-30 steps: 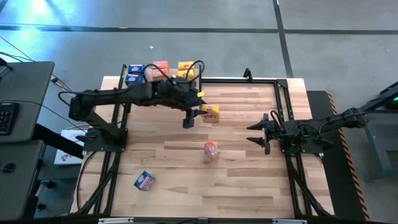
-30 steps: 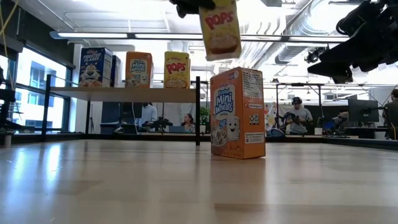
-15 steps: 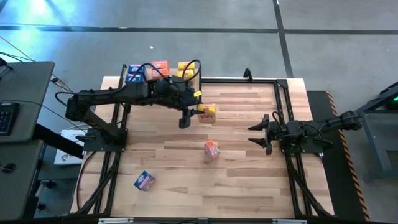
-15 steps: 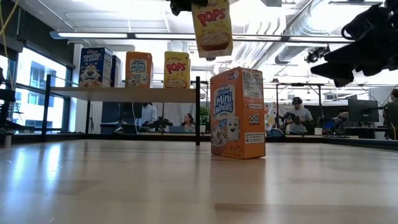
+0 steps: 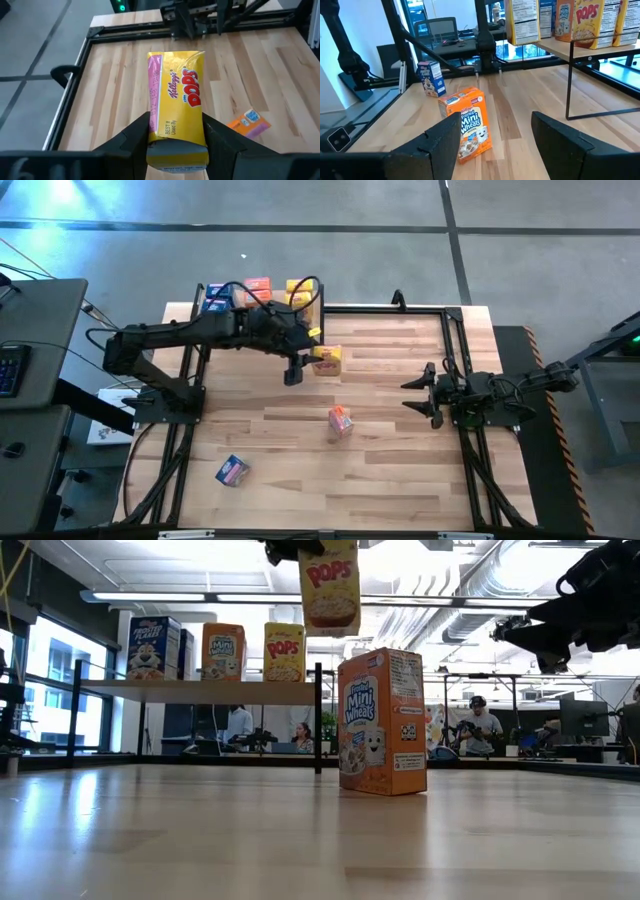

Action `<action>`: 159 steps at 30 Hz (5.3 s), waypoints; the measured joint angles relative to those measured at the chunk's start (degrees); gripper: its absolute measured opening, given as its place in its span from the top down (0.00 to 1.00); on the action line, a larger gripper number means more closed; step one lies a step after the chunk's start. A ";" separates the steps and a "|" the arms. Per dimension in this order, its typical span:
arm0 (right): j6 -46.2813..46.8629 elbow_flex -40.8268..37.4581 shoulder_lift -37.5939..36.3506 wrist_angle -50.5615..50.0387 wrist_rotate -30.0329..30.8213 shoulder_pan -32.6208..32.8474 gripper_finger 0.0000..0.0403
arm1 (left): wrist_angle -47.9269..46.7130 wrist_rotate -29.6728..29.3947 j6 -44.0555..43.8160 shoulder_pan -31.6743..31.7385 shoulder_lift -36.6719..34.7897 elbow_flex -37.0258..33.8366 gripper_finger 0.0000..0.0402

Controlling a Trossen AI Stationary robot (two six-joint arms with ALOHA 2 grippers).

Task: Stack cereal on shelf
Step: Put the yellow cereal box on the shelf aligned with the other yellow cereal boxes, then put the blue cereal box on the shelf aligned with the other blue cereal boxes

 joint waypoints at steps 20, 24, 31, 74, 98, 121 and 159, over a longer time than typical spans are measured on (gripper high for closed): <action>-1.34 0.00 0.17 -0.04 0.85 0.00 0.42 | -10.07 -0.63 1.39 5.70 -9.70 0.00 0.66; -1.46 0.00 0.17 -0.04 0.83 0.00 0.42 | -11.69 -0.65 3.18 8.03 -9.64 0.00 0.66; -1.46 -0.01 0.17 -0.09 0.60 0.00 0.42 | -11.67 -0.61 6.38 11.72 -9.55 0.00 0.66; -1.49 -0.02 0.20 -0.11 0.46 0.00 0.42 | -5.91 7.36 10.45 22.29 -3.56 -3.41 0.66; -1.49 -0.02 0.20 -0.11 0.44 0.00 0.42 | -5.75 7.03 10.48 22.53 -0.94 -3.39 0.66; -1.48 -0.02 0.20 -0.11 0.44 0.01 0.42 | -6.54 6.89 9.51 24.05 0.22 -3.32 0.57; -1.49 -0.02 0.20 -0.11 0.44 0.00 0.42 | -15.22 -9.59 -3.22 12.22 -11.68 -3.39 0.45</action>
